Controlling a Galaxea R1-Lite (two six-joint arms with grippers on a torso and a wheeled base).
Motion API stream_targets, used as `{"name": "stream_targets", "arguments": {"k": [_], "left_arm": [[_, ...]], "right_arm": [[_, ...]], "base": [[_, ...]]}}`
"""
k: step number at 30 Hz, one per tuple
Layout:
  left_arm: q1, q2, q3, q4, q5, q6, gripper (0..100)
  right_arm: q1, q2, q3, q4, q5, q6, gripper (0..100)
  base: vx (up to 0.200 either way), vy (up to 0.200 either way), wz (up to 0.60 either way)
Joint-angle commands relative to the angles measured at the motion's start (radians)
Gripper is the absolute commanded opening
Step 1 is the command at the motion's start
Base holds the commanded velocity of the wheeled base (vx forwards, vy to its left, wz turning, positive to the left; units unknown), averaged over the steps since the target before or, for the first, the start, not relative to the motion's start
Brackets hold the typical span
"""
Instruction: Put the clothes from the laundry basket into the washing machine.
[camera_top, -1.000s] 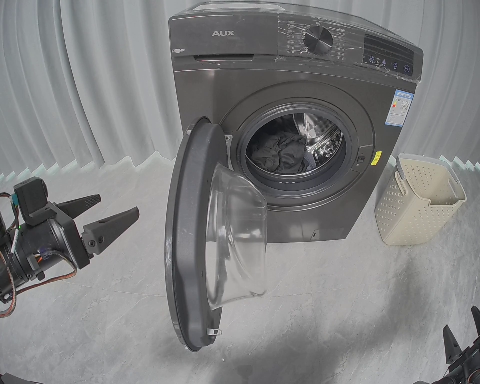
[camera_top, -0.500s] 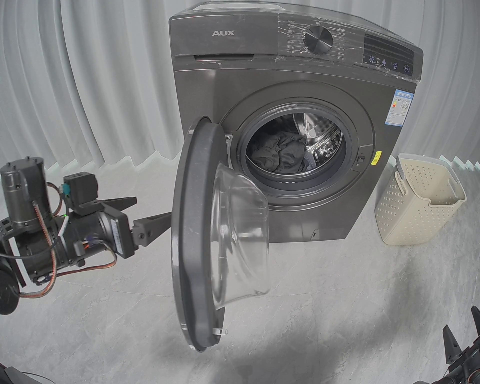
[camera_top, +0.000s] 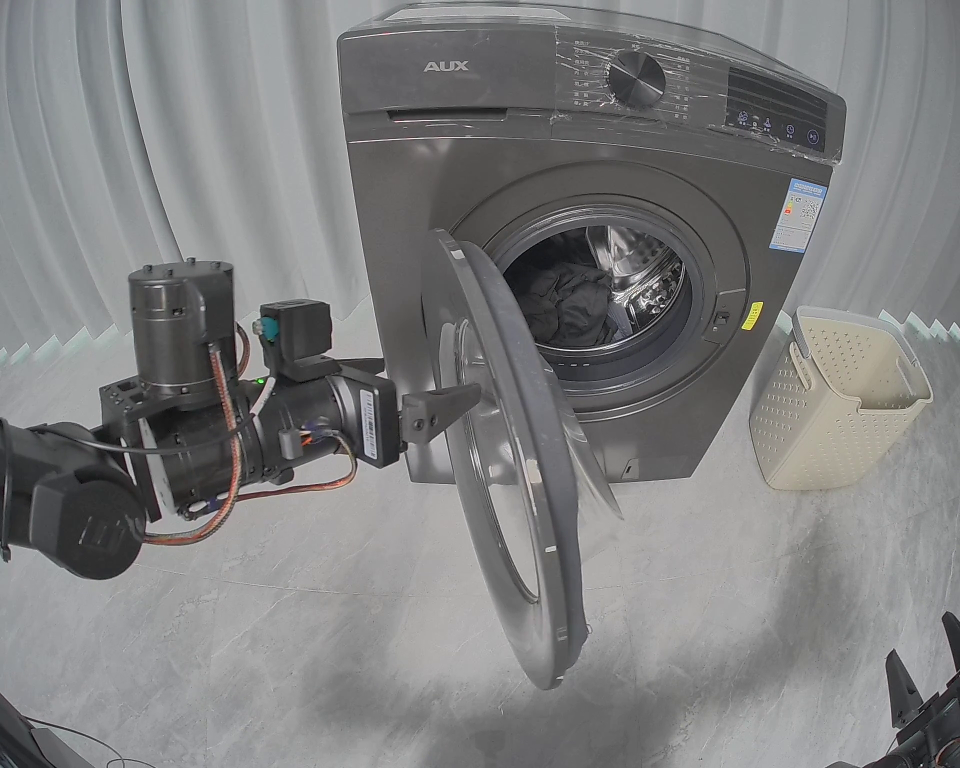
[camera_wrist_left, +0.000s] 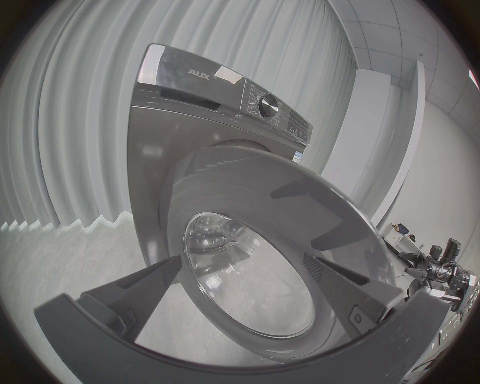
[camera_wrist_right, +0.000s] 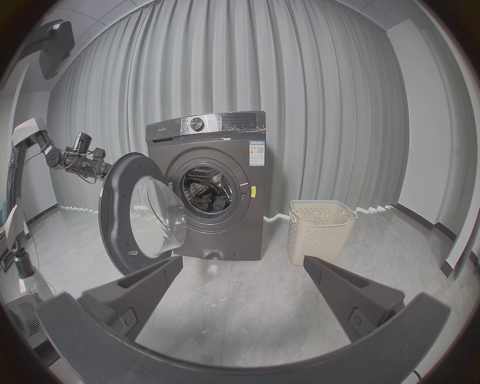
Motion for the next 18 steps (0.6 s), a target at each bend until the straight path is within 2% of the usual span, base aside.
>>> {"name": "stream_targets", "arguments": {"k": [1,5,9,18], "left_arm": [[-0.017,0.094,-0.069,-0.002,0.004,-0.003,100],[-0.023,0.131,-0.115,-0.002,0.004,-0.003,100],[-0.042,0.192,-0.201,0.0,0.01,-0.016,100],[-0.052,0.27,-0.281,-0.003,0.031,-0.016,100]], "right_arm": [[0.0,-0.016,0.018,0.0,0.0,0.0,100],[0.0,-0.016,0.018,0.0,0.0,0.0,100],[0.0,-0.016,0.018,0.0,0.0,0.0,100],[0.0,-0.016,0.018,0.0,0.0,0.0,100]], "base": [[0.0,0.0,0.0],[0.0,0.0,0.0],[0.0,0.0,0.0],[0.0,0.0,0.0]]}}
